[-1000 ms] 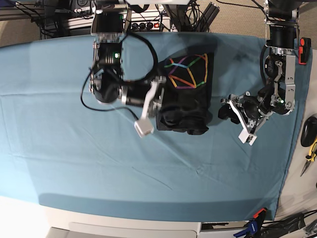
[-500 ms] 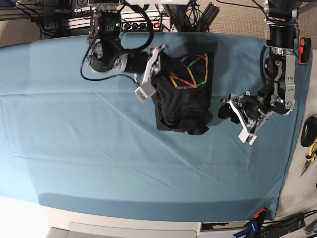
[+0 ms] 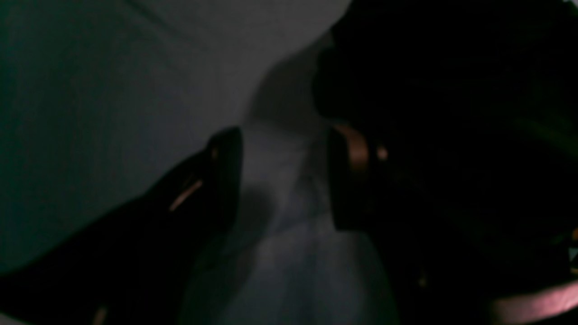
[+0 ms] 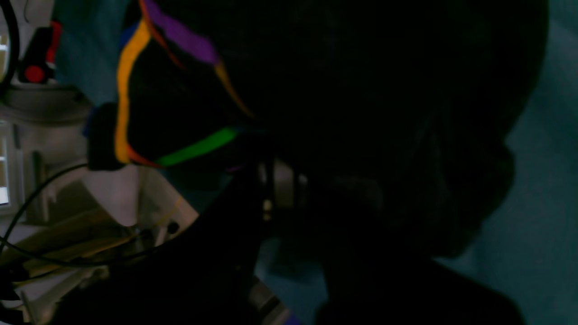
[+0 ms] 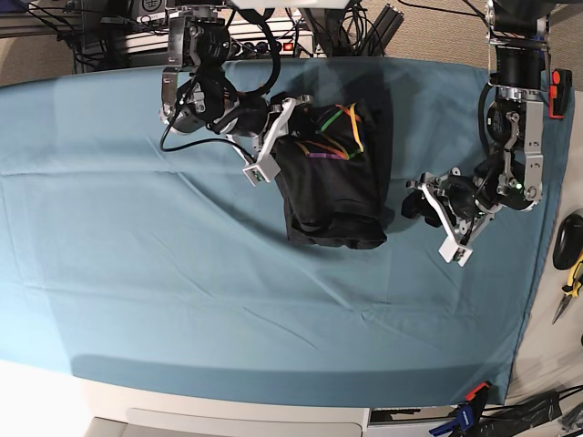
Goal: Fold the T-shirt properly
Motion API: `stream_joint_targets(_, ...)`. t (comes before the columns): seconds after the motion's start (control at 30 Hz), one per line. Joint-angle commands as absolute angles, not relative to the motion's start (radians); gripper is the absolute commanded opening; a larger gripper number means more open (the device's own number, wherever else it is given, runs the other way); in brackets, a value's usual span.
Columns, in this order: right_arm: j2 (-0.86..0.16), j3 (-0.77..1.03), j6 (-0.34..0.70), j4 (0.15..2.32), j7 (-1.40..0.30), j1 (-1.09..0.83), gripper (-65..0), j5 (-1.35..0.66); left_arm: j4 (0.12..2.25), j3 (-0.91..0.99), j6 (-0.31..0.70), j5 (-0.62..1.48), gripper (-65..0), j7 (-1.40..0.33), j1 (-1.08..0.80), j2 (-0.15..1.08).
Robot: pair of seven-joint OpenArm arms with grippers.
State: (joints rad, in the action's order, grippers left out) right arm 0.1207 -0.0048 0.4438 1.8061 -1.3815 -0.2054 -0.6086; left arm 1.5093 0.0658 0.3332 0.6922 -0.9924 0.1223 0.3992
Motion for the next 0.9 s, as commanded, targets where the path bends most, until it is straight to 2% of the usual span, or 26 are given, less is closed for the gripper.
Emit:
stream_joint_targets(0.0, 0.117, 0.001, 0.448, 1.814, -1.393, -0.203, -65.0, -0.607, 1.524, 0.07, 0.34, 0.706, -33.5, -0.971, 0.141, 0.41)
stream_joint_targets(0.23, 0.117, 0.001, 0.511, 1.889, -1.396, -0.232, -65.0, -0.733, 1.524, 0.07, 0.34, 0.706, -33.5, -0.973, 0.141, 0.41)
stream_joint_targets(0.43, 0.097, 0.002, 0.613, 2.215, -1.396, -0.348, -65.0, -0.749, 1.524, 0.071, 0.34, 0.689, -33.5, -0.971, 0.142, 0.411)
stream_joint_targets(0.53, 0.051, 0.002, 0.615, 2.356, -1.365, -0.425, -65.0, -0.614, 1.524, 0.071, 0.339, 0.665, -33.5, -0.981, 0.142, 0.423)
stream_joint_targets(0.63, 0.009, 0.027, 0.604, 2.356, -1.328, -0.507, -65.0, -0.459, 1.525, 0.071, 0.336, 0.67, -34.8, -1.024, 0.141, 0.46)
stream_joint_targets(0.77, -0.049, 0.158, 0.555, 2.356, -1.332, -0.592, -65.0, -0.373, 1.546, 0.105, 0.338, 0.73, -38.5, -1.074, 0.105, 0.53)
stream_joint_targets(0.87, -0.093, 0.316, 0.534, 2.356, -1.329, -0.633, -65.0, -0.374, 1.59, 0.205, 0.34, 0.777, -42.1, -1.105, 0.029, 0.559)
